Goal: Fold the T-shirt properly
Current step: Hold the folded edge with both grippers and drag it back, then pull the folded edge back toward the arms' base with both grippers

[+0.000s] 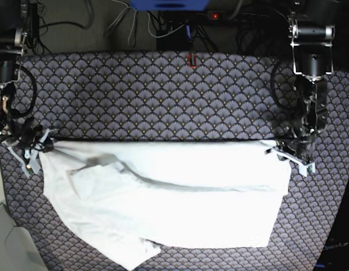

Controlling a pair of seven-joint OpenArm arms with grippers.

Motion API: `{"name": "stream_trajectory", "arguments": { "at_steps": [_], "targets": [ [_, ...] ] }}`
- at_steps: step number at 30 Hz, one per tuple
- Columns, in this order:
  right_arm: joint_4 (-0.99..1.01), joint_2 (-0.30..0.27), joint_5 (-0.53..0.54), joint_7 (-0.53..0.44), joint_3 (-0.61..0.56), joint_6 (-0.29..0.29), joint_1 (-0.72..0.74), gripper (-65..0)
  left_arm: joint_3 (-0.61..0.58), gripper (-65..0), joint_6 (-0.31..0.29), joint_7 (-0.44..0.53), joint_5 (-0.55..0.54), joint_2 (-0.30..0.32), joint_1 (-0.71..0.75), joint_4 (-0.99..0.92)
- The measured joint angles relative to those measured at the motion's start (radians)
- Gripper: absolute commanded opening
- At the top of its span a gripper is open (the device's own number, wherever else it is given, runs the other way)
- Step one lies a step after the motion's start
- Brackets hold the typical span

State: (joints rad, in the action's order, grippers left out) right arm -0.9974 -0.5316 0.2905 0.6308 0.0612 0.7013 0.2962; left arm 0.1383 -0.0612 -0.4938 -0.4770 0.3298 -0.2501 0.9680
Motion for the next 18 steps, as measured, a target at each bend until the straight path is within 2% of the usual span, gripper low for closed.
{"name": "stream_trajectory", "arguments": {
  "at_steps": [6,14,18],
  "targets": [
    [-0.242,-0.018,-0.002,0.062,0.019,-0.005,-0.169,-63.5,0.004,-64.7,0.005,-0.037,-0.005,0.025,0.13,0.153],
    [-0.462,-0.015,0.009,0.063,0.16,0.002,-0.397,-63.5,0.008,-64.7,0.012,-0.04,-0.006,0.051,0.318,0.344],
    [-0.563,-0.013,0.01,0.062,0.227,0.006,-0.514,-63.5,0.078,-64.7,-0.004,-0.073,-0.011,0.058,0.426,0.459]
  ]
}}
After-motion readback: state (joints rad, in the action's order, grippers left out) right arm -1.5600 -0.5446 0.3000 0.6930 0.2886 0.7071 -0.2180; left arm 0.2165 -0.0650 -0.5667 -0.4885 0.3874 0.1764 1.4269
